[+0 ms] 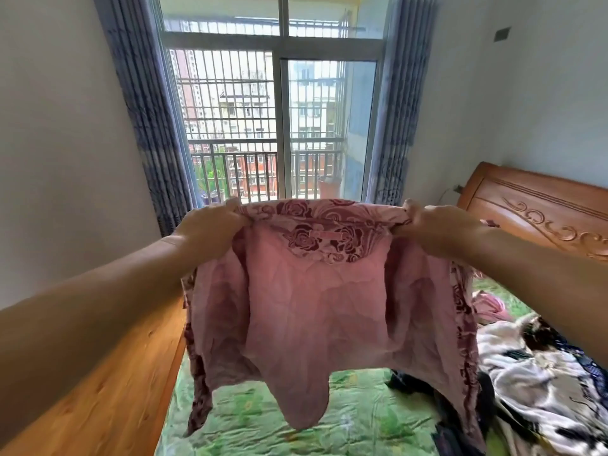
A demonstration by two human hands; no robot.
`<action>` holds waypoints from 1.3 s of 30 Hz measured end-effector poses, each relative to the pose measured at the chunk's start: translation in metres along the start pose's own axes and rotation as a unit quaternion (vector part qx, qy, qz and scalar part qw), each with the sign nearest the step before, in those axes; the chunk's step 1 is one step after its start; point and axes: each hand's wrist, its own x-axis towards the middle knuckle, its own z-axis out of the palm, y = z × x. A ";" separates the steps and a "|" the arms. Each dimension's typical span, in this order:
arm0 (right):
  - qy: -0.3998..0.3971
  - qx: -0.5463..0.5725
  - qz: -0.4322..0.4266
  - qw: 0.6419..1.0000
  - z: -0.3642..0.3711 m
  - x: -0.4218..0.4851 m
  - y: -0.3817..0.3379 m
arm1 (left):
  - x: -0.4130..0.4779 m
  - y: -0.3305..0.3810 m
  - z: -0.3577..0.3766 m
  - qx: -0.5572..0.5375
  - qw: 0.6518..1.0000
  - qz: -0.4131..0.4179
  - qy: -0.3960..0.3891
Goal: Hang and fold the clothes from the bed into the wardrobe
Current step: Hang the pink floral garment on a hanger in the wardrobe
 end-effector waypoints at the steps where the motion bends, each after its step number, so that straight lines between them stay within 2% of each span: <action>1: -0.007 0.057 0.052 0.997 -0.004 0.004 -0.001 | 0.006 0.002 -0.004 -0.036 0.999 -0.036 -0.006; 2: -0.025 0.101 0.097 0.990 -0.009 0.010 -0.002 | 0.013 0.005 -0.008 -0.075 0.995 -0.066 -0.014; 4: -0.039 0.148 0.117 0.981 -0.021 0.020 0.002 | 0.027 0.012 -0.016 -0.156 0.981 -0.117 0.008; 6: -0.024 0.196 0.151 0.969 -0.033 0.028 0.008 | 0.040 0.018 -0.027 -0.215 0.961 -0.172 0.012; 8: 0.009 0.197 0.174 0.965 -0.039 0.034 0.013 | 0.051 0.023 -0.034 -0.270 0.939 -0.211 0.014; 11: 0.048 0.214 0.229 0.949 -0.046 0.026 0.016 | 0.059 0.032 -0.038 -0.316 0.922 -0.225 0.016; 15: 0.072 0.252 0.287 0.922 -0.044 0.004 0.011 | 0.070 0.053 -0.034 -0.364 0.906 -0.214 -0.009; 21: 0.008 0.238 0.371 0.898 -0.028 -0.043 0.010 | 0.086 0.096 -0.016 -0.417 0.893 -0.169 0.004; 25: 0.018 0.222 0.427 0.877 -0.015 -0.094 0.013 | 0.104 0.154 -0.007 -0.446 0.888 -0.110 0.025; 29: 0.037 0.252 0.494 0.831 -0.015 -0.156 0.022 | 0.128 0.224 -0.023 -0.477 0.875 -0.056 0.064; 31: 0.063 0.272 0.507 0.815 -0.016 -0.188 0.029 | 0.140 0.258 -0.035 -0.516 0.854 -0.036 0.054; 34: 0.120 0.286 0.535 0.786 -0.017 -0.227 0.044 | 0.156 0.306 -0.053 -0.590 0.806 -0.014 0.051; 39: 0.121 0.252 0.565 0.776 -0.028 -0.294 0.076 | 0.179 0.378 -0.090 -0.639 0.762 0.010 0.104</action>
